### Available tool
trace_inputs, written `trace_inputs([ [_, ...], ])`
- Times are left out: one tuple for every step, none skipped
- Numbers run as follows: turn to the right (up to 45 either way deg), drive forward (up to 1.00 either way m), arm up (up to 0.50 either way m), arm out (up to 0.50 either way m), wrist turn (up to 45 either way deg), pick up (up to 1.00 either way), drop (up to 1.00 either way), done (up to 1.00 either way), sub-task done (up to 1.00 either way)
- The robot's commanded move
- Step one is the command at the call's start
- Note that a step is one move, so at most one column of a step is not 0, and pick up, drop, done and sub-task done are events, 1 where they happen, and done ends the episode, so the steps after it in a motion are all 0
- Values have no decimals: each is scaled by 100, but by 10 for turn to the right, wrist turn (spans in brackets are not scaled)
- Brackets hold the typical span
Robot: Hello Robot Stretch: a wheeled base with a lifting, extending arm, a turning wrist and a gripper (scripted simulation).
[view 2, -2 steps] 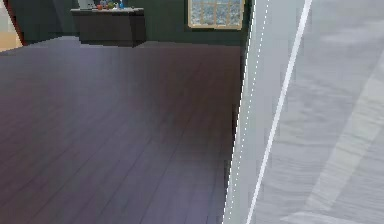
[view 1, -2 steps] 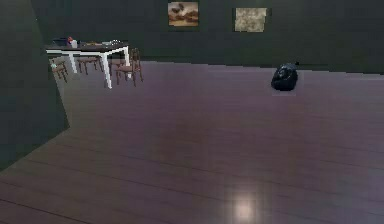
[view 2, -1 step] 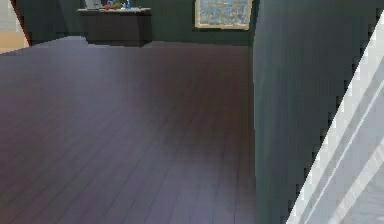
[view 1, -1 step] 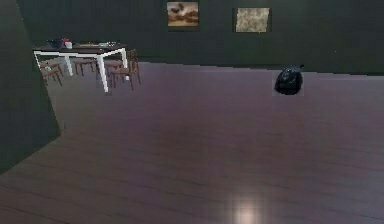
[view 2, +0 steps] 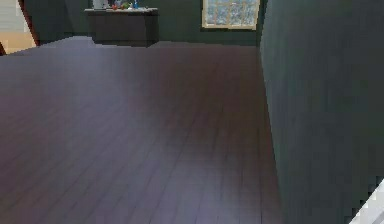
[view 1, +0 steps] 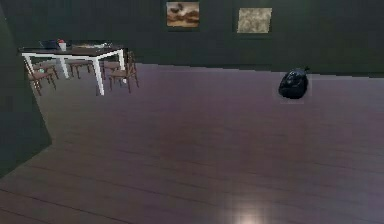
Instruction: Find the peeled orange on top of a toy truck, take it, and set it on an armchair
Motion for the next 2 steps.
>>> trace_inputs([
  [450,0,0,0,0,0,0,0,0],
  [210,0,0,0,0,0,0,0,0],
])
